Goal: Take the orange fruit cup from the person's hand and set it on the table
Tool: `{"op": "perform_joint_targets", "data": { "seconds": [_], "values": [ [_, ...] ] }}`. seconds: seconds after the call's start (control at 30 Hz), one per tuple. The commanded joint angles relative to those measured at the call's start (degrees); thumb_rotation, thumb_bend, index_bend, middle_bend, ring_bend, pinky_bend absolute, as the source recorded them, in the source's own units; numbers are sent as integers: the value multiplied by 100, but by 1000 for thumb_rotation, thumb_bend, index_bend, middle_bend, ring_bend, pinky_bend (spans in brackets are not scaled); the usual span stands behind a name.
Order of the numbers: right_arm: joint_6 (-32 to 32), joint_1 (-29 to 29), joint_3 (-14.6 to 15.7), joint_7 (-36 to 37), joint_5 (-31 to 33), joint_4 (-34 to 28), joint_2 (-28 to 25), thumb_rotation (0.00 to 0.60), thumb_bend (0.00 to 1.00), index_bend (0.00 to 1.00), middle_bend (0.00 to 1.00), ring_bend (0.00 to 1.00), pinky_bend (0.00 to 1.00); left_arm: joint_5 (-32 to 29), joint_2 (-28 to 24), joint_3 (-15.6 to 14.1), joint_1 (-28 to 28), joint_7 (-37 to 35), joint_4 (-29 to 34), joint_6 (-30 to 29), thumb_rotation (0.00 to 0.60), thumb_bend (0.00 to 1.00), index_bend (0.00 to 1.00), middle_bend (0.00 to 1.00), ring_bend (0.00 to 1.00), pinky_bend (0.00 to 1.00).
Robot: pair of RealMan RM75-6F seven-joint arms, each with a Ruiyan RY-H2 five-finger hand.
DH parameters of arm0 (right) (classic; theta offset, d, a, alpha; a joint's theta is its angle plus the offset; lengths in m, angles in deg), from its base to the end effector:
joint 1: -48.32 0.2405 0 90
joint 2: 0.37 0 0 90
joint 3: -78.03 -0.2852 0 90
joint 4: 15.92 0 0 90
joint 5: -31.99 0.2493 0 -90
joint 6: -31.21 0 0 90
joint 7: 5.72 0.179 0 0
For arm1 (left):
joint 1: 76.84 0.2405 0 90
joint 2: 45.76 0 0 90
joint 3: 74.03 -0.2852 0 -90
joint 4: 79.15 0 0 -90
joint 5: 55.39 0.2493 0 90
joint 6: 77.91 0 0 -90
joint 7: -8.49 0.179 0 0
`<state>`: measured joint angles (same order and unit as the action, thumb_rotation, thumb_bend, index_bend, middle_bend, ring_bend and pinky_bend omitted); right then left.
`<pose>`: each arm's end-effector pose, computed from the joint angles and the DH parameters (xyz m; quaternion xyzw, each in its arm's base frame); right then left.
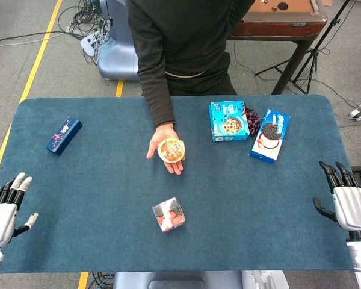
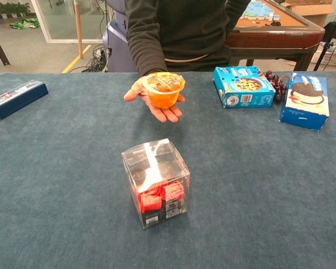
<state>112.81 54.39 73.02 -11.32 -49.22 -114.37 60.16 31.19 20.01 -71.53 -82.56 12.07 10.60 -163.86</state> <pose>-0.3413 -0.2359 0.1476 0.5920 -0.3914 0.3612 0.6049 -0.3543 0.2259 0.1309 -0.6118 -0.3545 -0.3752 0.5994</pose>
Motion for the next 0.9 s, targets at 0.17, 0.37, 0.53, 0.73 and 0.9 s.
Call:
{"op": "perform_joint_targets", "data": {
  "seconds": [0.17,0.37,0.53,0.73,0.9],
  "values": [
    [-12,14,8,-17,-35,-28,-15,600,299,0,154,14,158,11,2,-2,-3,-5,-5,0,600,300,0,0,26,86],
    [-13,30,14,-26,-86,-58,-42,600,298,0,154,14,158,14,-2,-11,24,-11,0,-35,600,300,0,0,26,86],
    [-43,56,26,-25,-132,-66,-51,600,299,0,154,14,158,24,-27,-17,33,-12,20,-48,600,300,0,0,26,86],
    [-173,175,29,-30,-245,-77,-68,600,299,0,154,14,158,11,-65,-7,39,-1,59,-53,600,299,0,0,27,86],
    [-478,447,-21,34,-371,-107,-68,600,299,0,154,14,158,31,-72,-5,-2,65,102,-1,600,300,0,0,27,86]
  ]
}}
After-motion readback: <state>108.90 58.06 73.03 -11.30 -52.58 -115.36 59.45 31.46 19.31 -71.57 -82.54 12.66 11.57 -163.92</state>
